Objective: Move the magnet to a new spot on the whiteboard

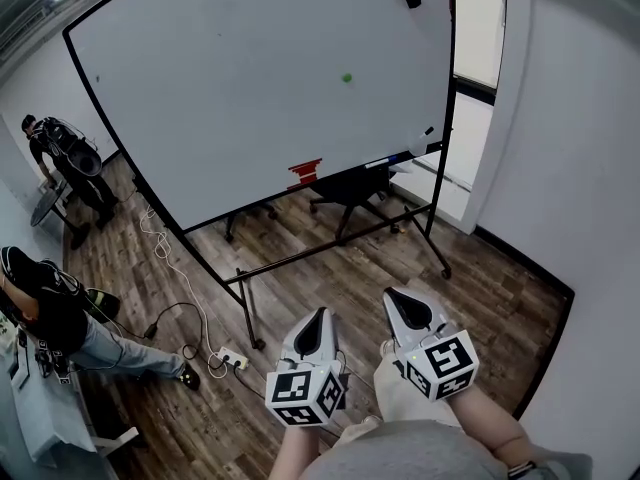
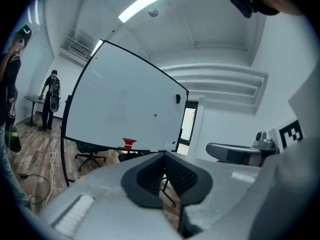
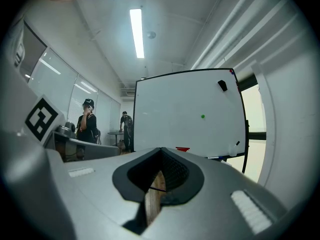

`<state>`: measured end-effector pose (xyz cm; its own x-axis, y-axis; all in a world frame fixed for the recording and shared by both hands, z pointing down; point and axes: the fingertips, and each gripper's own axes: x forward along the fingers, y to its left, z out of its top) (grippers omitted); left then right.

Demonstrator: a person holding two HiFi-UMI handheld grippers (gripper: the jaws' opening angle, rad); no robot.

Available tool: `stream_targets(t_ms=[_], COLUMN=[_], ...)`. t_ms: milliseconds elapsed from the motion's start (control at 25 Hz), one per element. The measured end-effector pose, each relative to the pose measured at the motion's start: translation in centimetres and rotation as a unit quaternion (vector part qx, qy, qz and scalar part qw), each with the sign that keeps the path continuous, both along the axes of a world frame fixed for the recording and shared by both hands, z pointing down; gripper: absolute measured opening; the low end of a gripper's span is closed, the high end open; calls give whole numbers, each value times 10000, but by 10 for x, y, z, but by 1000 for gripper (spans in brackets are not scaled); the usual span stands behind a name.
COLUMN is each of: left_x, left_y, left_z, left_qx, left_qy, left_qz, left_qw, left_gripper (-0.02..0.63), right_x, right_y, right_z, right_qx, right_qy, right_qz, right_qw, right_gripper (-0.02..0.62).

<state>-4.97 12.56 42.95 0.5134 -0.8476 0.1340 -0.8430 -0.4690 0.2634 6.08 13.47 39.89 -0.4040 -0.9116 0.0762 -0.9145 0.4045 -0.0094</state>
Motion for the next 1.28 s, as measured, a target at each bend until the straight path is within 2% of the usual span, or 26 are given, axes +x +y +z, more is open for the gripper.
stream_targets(t_ms=[400,1280], left_x=[13,60], left_y=[-58,-257], left_z=[11,-12], left_qx=[-74,75], left_qy=[-102,-159], left_qz=[-148,-437], left_qw=[9998,9989], left_gripper=[3,3], right_x=[22,75], right_y=[-66,-270], right_z=[4,-15], right_qx=[64,209], right_qy=[-62,60], right_qz=[-68,-276], right_qw=[9999,9994], right_gripper=[-2,-2])
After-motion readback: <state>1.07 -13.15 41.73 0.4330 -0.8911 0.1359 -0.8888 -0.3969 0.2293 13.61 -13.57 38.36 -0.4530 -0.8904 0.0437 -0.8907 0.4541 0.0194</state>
